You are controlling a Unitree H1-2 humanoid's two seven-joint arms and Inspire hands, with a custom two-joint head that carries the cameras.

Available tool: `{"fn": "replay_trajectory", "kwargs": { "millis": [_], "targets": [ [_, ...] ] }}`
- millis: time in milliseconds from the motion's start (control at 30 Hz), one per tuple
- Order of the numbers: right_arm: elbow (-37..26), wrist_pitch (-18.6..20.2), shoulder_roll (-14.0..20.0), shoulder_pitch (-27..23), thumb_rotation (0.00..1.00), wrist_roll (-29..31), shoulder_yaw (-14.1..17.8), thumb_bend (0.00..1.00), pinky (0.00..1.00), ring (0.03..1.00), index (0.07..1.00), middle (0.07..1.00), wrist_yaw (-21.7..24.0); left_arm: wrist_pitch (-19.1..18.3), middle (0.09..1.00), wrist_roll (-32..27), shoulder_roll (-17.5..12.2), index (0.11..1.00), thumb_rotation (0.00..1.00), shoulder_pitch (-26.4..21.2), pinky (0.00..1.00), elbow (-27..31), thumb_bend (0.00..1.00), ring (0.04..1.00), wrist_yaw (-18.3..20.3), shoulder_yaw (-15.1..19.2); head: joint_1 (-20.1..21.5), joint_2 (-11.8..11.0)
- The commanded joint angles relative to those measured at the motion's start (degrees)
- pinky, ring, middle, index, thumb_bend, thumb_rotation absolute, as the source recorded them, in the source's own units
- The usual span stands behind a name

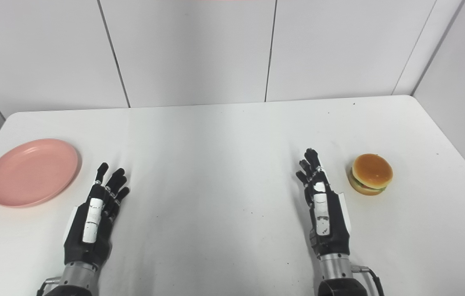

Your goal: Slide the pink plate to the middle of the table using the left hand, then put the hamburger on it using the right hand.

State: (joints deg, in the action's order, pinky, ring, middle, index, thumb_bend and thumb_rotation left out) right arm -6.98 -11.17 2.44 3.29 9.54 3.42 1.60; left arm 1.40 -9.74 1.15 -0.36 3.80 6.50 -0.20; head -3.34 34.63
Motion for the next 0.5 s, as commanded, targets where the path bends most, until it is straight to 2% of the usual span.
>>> {"fn": "replay_trajectory", "kwargs": {
  "millis": [0, 133, 267, 467],
  "targets": [
    [1.9, 0.6, -0.3, 0.9, 1.0, 0.3, 0.0, 0.81, 0.93, 0.955, 0.938, 0.966, 0.4, 5.7, 0.93, 0.3, 0.8, 0.988, 0.8, -0.6, 0.96, -1.1, 0.89, 0.947, 0.0, 0.2, 0.0, -0.1],
    [1.5, 1.1, -0.2, 1.2, 1.0, 0.7, -0.2, 0.8, 0.94, 0.96, 0.943, 0.969, 0.7, 9.4, 0.949, 1.4, 1.1, 0.995, 0.83, -0.2, 0.98, -1.8, 0.89, 0.948, -0.5, 0.0, -0.3, 0.1],
    [0.6, 1.9, 0.1, 1.4, 1.0, 1.0, -0.3, 0.79, 0.96, 0.964, 0.949, 0.969, 1.0, 9.2, 0.988, 1.3, 1.3, 1.0, 0.83, 0.0, 1.0, -1.3, 0.92, 0.969, -0.5, -0.2, -0.8, 0.5],
    [0.4, 2.3, 0.1, 1.2, 1.0, 0.3, -0.6, 0.79, 0.95, 0.956, 0.946, 0.967, 0.7, 8.6, 0.996, 1.2, 0.9, 0.995, 0.82, -0.1, 1.0, -0.9, 0.91, 0.969, -0.2, -0.3, -0.2, 0.4]
  ]
}}
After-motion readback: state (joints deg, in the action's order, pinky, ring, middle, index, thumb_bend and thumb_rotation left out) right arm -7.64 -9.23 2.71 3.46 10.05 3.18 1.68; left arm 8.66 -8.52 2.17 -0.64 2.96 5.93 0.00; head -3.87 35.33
